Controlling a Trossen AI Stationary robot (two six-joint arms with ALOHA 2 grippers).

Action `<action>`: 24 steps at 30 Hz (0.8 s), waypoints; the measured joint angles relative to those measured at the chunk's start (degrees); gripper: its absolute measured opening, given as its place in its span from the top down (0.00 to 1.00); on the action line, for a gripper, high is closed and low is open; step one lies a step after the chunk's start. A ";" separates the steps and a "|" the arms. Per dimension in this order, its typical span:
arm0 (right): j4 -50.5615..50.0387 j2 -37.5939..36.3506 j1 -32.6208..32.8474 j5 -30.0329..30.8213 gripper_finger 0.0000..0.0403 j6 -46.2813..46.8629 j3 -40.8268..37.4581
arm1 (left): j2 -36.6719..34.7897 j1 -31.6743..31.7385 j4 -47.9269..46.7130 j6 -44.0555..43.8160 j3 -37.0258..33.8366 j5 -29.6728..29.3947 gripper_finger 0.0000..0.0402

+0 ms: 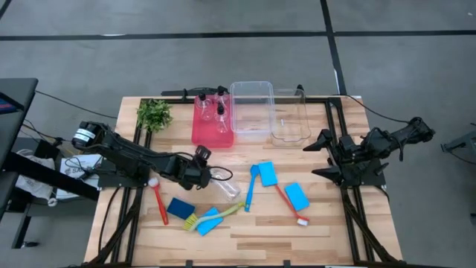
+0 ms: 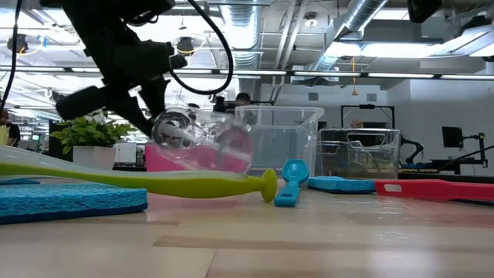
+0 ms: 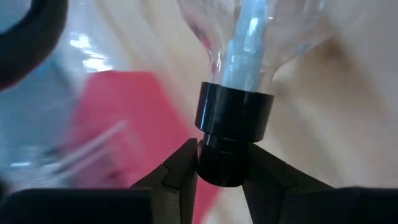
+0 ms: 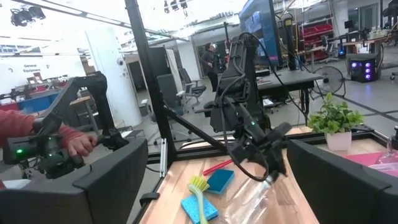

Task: Pick & Place Kitchen Sink Supplies
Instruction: Put the transparent dishwashing liquid dispenser into the red bin

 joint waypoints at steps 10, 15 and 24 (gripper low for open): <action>-0.18 0.00 0.02 -0.02 0.06 1.99 0.00 | -0.05 0.15 1.34 23.21 0.04 -6.23 0.74; -0.20 0.01 0.04 -0.02 0.06 2.00 0.00 | -0.05 0.15 4.68 27.81 0.04 -4.54 0.74; -0.29 0.00 0.04 -0.03 0.06 2.01 0.00 | -0.05 0.15 19.67 38.63 0.04 1.93 0.74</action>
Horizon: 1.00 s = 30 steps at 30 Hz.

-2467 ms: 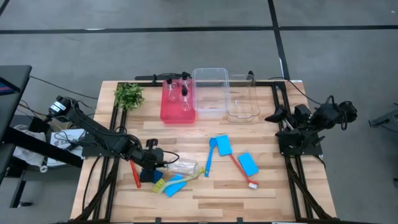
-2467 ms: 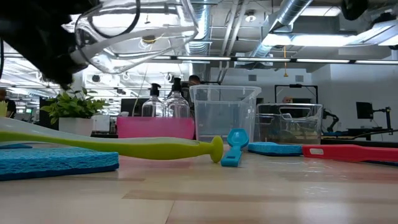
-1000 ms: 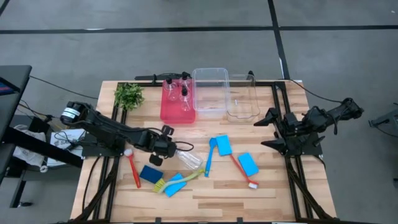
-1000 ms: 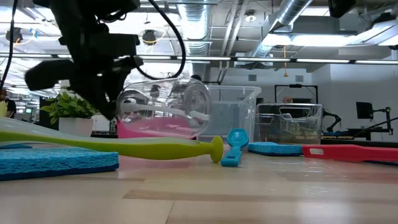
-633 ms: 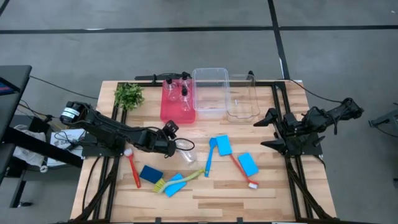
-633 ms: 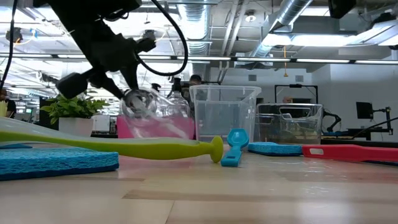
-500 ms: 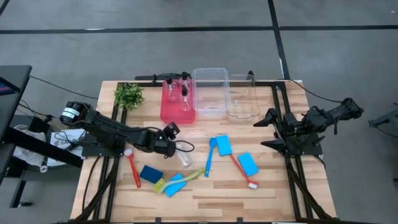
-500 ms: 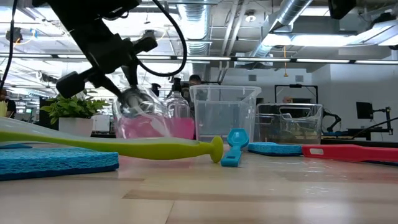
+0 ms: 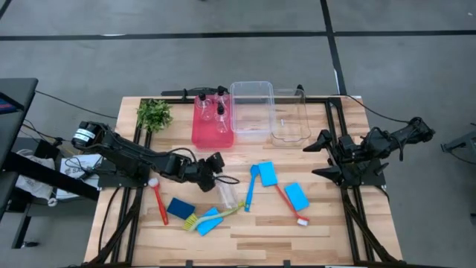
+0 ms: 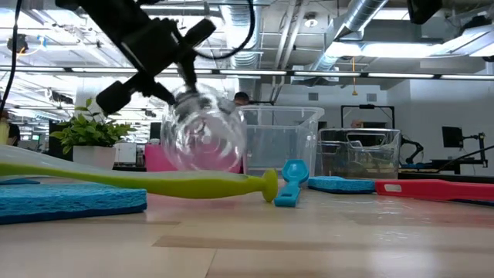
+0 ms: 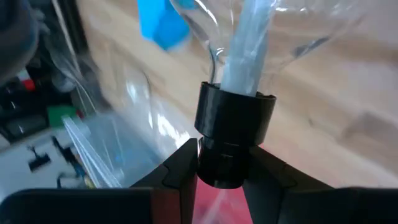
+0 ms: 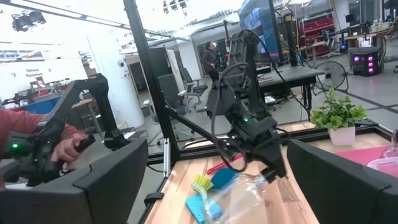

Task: Pick & Place Kitchen Sink Supplies
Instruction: Put the transparent dishwashing liquid dispenser into the red bin

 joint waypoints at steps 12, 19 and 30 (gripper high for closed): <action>-3.87 0.02 0.00 0.01 0.06 3.02 0.00 | 0.00 2.57 2.62 0.28 0.00 10.55 0.70; -4.78 0.00 0.00 -0.01 0.06 3.02 0.00 | 0.00 2.91 5.06 0.28 0.00 14.85 0.68; -6.49 0.02 0.00 0.00 0.06 3.03 0.00 | 0.00 2.91 6.87 -3.93 -0.04 16.23 0.68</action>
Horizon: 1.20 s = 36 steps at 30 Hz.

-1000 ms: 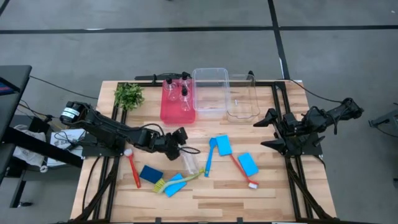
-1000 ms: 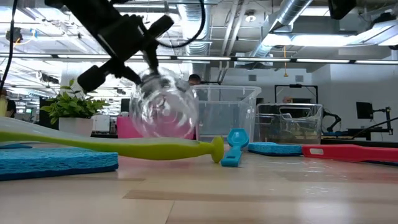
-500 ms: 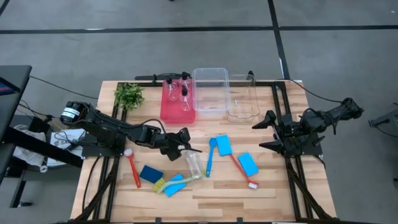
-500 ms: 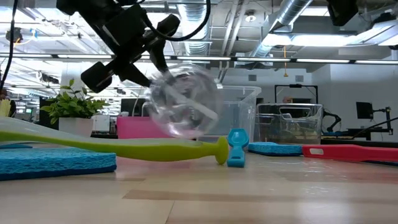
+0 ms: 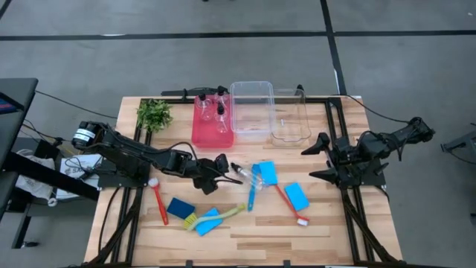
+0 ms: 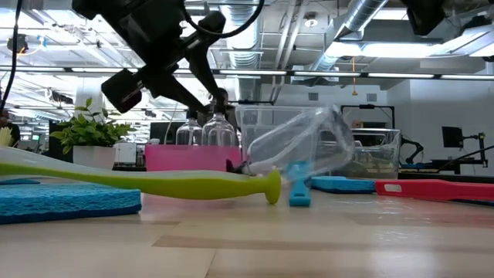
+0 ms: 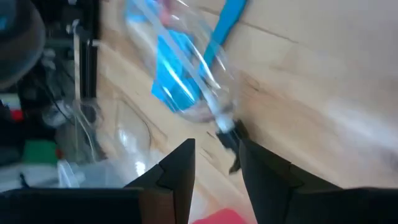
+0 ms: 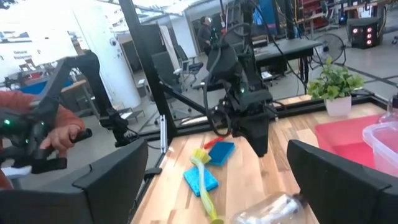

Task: Pick & Place Kitchen Sink Supplies
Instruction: Put the transparent dishwashing liquid dispenser into the red bin

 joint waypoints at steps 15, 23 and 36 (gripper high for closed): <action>-0.78 -0.01 0.01 -0.10 0.06 3.62 0.00 | -0.02 -0.96 9.63 -79.68 -0.40 0.82 0.68; -0.76 0.00 0.02 -0.19 0.06 3.51 0.00 | -0.04 -1.34 8.73 -124.15 -6.54 10.46 0.68; -0.78 -0.01 0.02 -0.19 0.06 2.96 0.00 | -0.04 -4.41 10.97 -151.18 -8.24 6.72 0.68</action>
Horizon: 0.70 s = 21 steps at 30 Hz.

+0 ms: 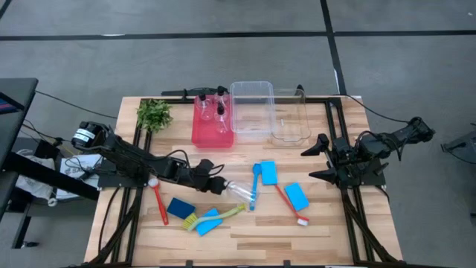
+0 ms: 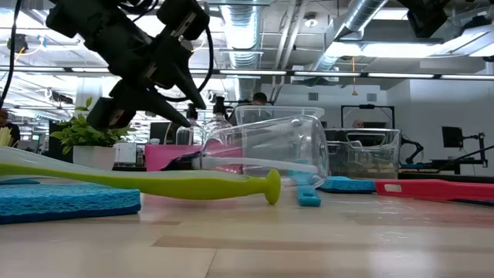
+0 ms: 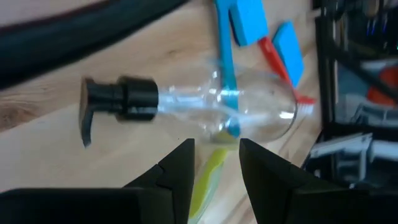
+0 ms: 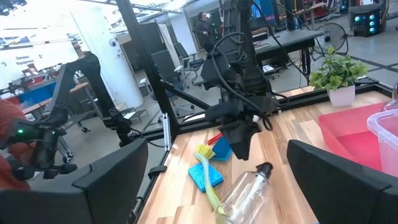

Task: Pick & Place Kitchen Sink Supplies
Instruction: Put the transparent dishwashing liquid dispenser into the red bin

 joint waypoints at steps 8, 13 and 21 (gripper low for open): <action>0.06 1.12 0.00 0.00 0.06 0.00 0.00 | 0.00 -2.98 0.11 -15.84 0.02 -5.91 0.68; 0.64 2.75 0.00 0.00 0.06 0.00 0.00 | -0.04 -5.19 0.11 -28.16 0.04 -7.19 0.68; 1.80 4.21 0.00 0.00 0.06 1.21 0.00 | -3.31 -3.66 -0.84 -29.66 0.11 -4.98 0.68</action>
